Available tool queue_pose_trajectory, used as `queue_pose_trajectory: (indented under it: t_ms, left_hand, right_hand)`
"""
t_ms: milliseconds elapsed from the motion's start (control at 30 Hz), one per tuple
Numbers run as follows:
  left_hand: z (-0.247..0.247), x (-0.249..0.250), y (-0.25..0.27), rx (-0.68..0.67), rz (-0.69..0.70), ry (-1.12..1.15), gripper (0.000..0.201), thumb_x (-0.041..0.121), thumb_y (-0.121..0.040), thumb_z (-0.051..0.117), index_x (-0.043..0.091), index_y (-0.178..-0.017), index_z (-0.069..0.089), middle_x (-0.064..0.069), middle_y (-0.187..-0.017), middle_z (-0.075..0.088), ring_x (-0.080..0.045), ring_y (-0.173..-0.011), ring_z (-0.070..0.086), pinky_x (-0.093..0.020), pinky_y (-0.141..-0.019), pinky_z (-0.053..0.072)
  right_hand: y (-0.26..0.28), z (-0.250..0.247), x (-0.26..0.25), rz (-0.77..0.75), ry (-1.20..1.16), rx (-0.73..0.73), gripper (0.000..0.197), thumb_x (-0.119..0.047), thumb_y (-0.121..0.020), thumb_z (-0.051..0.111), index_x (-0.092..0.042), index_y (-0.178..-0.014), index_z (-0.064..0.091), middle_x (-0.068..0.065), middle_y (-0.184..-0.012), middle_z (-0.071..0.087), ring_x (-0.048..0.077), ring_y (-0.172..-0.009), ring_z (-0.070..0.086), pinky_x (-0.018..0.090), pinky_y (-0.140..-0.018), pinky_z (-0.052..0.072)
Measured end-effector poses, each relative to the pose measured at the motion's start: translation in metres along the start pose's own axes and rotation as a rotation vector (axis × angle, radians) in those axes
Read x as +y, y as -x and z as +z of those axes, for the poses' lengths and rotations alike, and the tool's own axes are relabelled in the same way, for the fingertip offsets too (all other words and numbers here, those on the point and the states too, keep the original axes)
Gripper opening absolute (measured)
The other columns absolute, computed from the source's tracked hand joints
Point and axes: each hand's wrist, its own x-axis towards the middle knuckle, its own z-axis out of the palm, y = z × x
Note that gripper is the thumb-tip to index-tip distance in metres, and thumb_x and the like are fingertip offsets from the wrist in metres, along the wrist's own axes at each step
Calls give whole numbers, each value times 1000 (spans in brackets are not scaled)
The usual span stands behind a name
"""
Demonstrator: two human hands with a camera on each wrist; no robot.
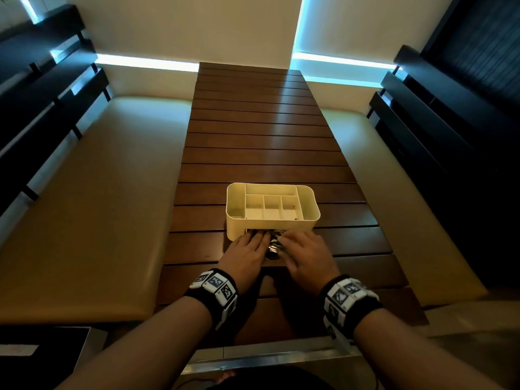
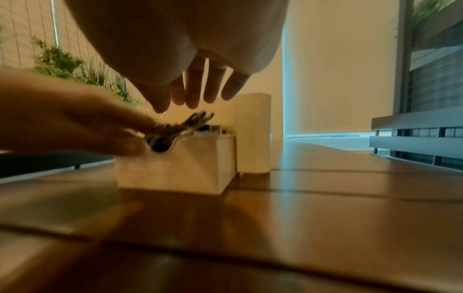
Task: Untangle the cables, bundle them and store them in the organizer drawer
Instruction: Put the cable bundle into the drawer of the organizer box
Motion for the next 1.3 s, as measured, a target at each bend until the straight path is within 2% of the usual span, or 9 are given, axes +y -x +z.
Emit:
queue_pose_trajectory:
  t_ms: [167, 267, 333, 433, 567, 733, 933, 1100, 1300]
  left_hand:
    - [-2, -2, 2, -11, -2, -18, 64, 32, -99, 46, 10, -155, 23, -11, -158, 32, -31, -144, 30, -41, -115, 28]
    - [-10, -7, 1, 148, 82, -10, 50, 36, -91, 56, 14, -136, 56, -7, -129, 63, -28, -115, 59, -41, -91, 52]
    - [-25, -9, -4, 315, 119, 8, 38, 36, -91, 54, 15, -122, 65, -5, -114, 68, -25, -99, 62, -39, -80, 54]
    - [-55, -11, -23, 412, 29, 21, 51, 46, -92, 53, 19, -135, 52, -9, -138, 54, -28, -118, 55, -43, -95, 47]
    - [-61, -31, -50, 24, -146, -49, 94, 81, -81, 40, 38, -155, 3, -7, -166, -3, -33, -151, 7, -53, -121, 9]
    - [-40, -36, -53, -92, -157, -121, 103, 89, -72, 43, 46, -150, -9, -8, -165, -16, -29, -134, 48, -61, -119, -1]
    - [-40, -29, -50, -96, -162, -127, 109, 92, -68, 43, 43, -149, -10, -10, -164, -18, -29, -126, 56, -62, -118, 0]
    - [-40, -28, -45, -103, -157, -116, 114, 94, -65, 44, 41, -151, -9, -11, -164, -17, -30, -125, 57, -59, -120, -2]
    - [-41, -24, -44, -73, -171, -95, 112, 89, -68, 49, 40, -153, -4, -10, -165, -15, -28, -115, 64, -52, -120, 10]
  right_hand:
    - [5, 24, 2, 35, -40, -86, 35, -10, -82, 65, -6, -117, 71, 12, -126, 67, 33, -117, 63, 45, -94, 55]
    - [2, 23, 3, -14, -39, -98, 38, -7, -77, 66, -5, -115, 72, 12, -123, 68, 34, -114, 65, 46, -93, 55]
    - [3, 23, 3, -23, -30, -101, 42, -3, -73, 70, -5, -115, 72, 12, -123, 68, 34, -114, 64, 45, -95, 54]
    - [5, 26, 0, 2, -49, -85, 47, 1, -72, 76, -5, -118, 70, 11, -126, 67, 34, -119, 62, 44, -98, 51]
    - [5, 25, 0, -1, -44, -68, 53, 3, -69, 76, -7, -121, 69, 8, -128, 66, 31, -121, 61, 39, -96, 50]
    - [3, 32, -2, 2, -1, -100, 55, 0, -72, 73, -6, -126, 65, 10, -135, 61, 30, -128, 55, 42, -107, 36]
    - [2, 31, -5, 63, -84, -220, 51, -10, -93, 48, -9, -144, 47, 6, -156, 38, 25, -148, 27, 37, -119, 9]
    - [5, 29, 1, 171, -324, -108, 42, -18, -96, 55, -13, -138, 55, 2, -147, 50, 19, -141, 39, 41, -116, 36]
    - [15, 24, 11, 247, -340, 0, 49, -25, -90, 67, -14, -137, 56, 1, -140, 48, 15, -125, 49, 30, -102, 48]
